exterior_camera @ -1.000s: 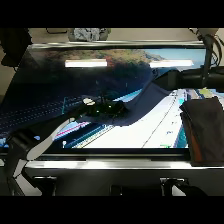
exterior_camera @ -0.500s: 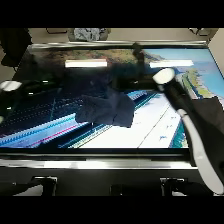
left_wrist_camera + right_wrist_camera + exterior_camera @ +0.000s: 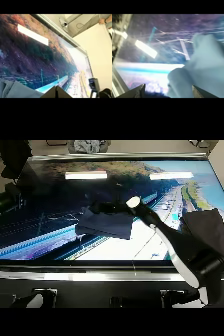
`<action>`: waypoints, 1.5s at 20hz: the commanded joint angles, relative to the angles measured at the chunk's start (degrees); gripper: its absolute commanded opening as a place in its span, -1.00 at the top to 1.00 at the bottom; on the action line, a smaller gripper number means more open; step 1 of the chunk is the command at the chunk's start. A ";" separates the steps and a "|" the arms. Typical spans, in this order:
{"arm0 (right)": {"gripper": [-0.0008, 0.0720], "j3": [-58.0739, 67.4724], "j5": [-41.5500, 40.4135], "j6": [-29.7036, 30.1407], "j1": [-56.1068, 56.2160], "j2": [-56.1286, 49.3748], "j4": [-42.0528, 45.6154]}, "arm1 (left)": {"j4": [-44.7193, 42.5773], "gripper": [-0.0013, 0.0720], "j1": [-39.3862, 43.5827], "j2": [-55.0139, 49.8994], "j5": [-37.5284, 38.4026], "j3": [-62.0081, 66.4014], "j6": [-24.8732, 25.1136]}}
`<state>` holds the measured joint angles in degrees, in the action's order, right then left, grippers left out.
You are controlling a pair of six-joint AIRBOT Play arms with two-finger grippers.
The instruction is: Fold the shirts.
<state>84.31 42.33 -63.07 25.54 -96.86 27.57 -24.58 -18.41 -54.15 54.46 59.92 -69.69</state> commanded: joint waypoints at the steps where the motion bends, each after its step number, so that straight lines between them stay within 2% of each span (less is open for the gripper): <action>1: -0.86 0.02 13.49 -0.83 -10.86 4.22 16.28 | -0.13 0.90 -0.85 1.31 -0.28 -2.45 0.98; 4: -0.86 -0.31 28.39 -10.99 -22.75 6.58 40.11 | -0.13 0.89 -0.83 1.31 -0.26 -2.97 1.84; 5: -0.86 -1.88 31.45 -11.96 -25.31 6.05 41.77 | -0.13 0.89 -0.79 1.33 -0.26 -2.97 1.86; 7: -0.87 -8.07 29.20 -11.76 -26.95 4.94 36.57 | -0.13 0.89 -0.79 1.33 -0.24 -2.97 2.32; 9: -0.87 -13.20 21.40 -10.12 -25.24 3.06 27.47 | -0.13 0.89 -0.79 1.33 -0.24 -2.97 2.45; 11: -0.86 -14.27 16.00 -6.43 -22.23 -0.20 19.26 | -0.13 0.89 -0.79 1.33 0.20 -2.97 2.45; 14: -0.81 -14.27 11.91 -5.42 -18.80 -3.93 12.35 | -0.13 0.89 -0.79 1.33 0.17 -2.97 2.43; 15: -0.67 -14.27 11.80 -5.27 -18.36 -4.61 10.80 | -0.11 0.89 -0.79 1.33 0.17 -2.97 2.40; 16: -0.66 -14.27 12.17 -5.25 -18.03 -4.94 9.66 | -0.11 0.89 -0.79 1.33 0.17 -2.97 2.40; 17: -0.51 -14.27 12.85 -4.96 -18.03 -4.98 8.96 | -0.11 0.89 -0.79 1.33 0.13 -2.97 2.40; 18: -0.08 -14.25 13.86 -4.24 -18.12 -4.96 8.57 | -0.11 0.89 -0.79 1.33 0.13 -2.97 2.40; 19: 0.55 -14.14 15.56 -2.62 -18.40 -4.92 7.67 | -0.09 0.89 -0.79 1.33 0.15 -2.97 2.40; 20: 0.85 -13.88 17.18 0.11 -18.86 -4.63 5.97 | -0.09 0.89 -0.79 1.33 0.15 -2.97 2.40; 22: 0.85 -11.17 21.33 8.79 -20.31 -2.93 4.83 | -0.11 0.89 -0.79 1.33 0.17 -2.97 2.40; 24: 0.85 -5.90 25.07 9.68 -23.30 0.07 8.13 | -0.11 0.89 -0.79 1.33 0.17 -2.97 2.43; 28: 0.85 6.71 30.34 2.43 -34.88 6.82 15.96 | -0.11 0.89 -0.79 1.31 0.15 -2.97 2.47; 30: 0.85 11.50 35.30 -3.15 -42.82 8.76 20.83 | -0.11 0.89 -0.79 1.31 0.13 -2.97 2.47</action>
<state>88.90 71.11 -60.55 -8.64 -91.35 42.11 -24.67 -19.18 -52.86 54.63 56.97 -67.26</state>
